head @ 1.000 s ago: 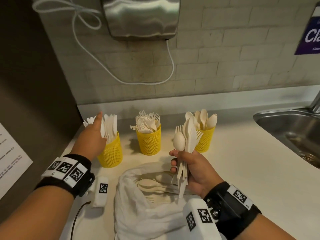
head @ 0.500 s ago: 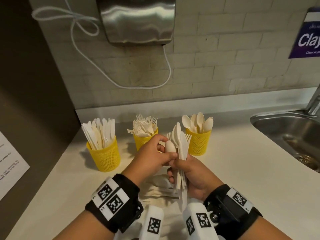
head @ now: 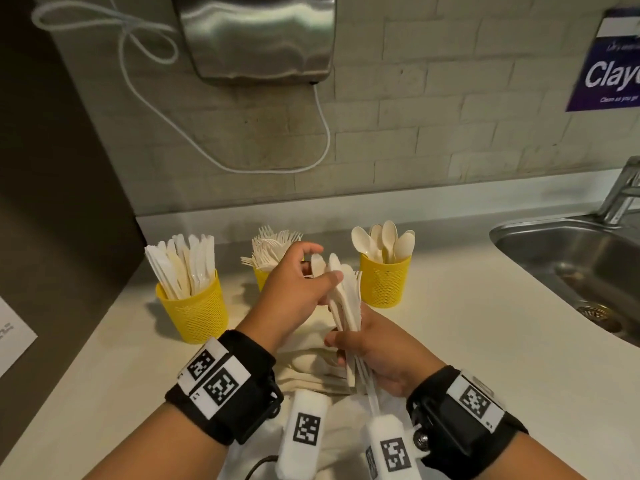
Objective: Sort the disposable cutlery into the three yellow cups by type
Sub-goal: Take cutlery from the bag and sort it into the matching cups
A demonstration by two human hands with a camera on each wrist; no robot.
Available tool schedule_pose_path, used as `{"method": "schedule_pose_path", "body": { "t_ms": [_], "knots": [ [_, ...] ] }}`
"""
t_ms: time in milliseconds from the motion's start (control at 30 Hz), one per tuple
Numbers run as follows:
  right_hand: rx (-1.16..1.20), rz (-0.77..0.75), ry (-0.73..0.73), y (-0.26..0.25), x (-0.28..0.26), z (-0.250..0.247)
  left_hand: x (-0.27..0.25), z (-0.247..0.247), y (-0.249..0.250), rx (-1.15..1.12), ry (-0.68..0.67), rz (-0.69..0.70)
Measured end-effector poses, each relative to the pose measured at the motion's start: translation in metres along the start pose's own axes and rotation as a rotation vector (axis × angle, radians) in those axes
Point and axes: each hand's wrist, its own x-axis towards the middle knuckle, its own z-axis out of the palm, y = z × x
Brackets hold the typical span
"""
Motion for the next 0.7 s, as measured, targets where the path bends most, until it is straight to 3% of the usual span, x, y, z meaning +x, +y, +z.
{"method": "schedule_pose_path", "body": {
  "t_ms": [200,500,700],
  "knots": [
    [-0.088,-0.066,-0.028,-0.002,-0.004,-0.002,0.007,-0.009,-0.003,0.124,-0.085,-0.053],
    [0.353,-0.005,0.078,-0.004,0.0,-0.011,0.016,-0.009,0.0,-0.071,0.02,-0.117],
    [0.303,-0.045,0.16,-0.002,0.002,-0.014,0.014,-0.003,-0.004,-0.106,-0.009,-0.121]
  ]
}}
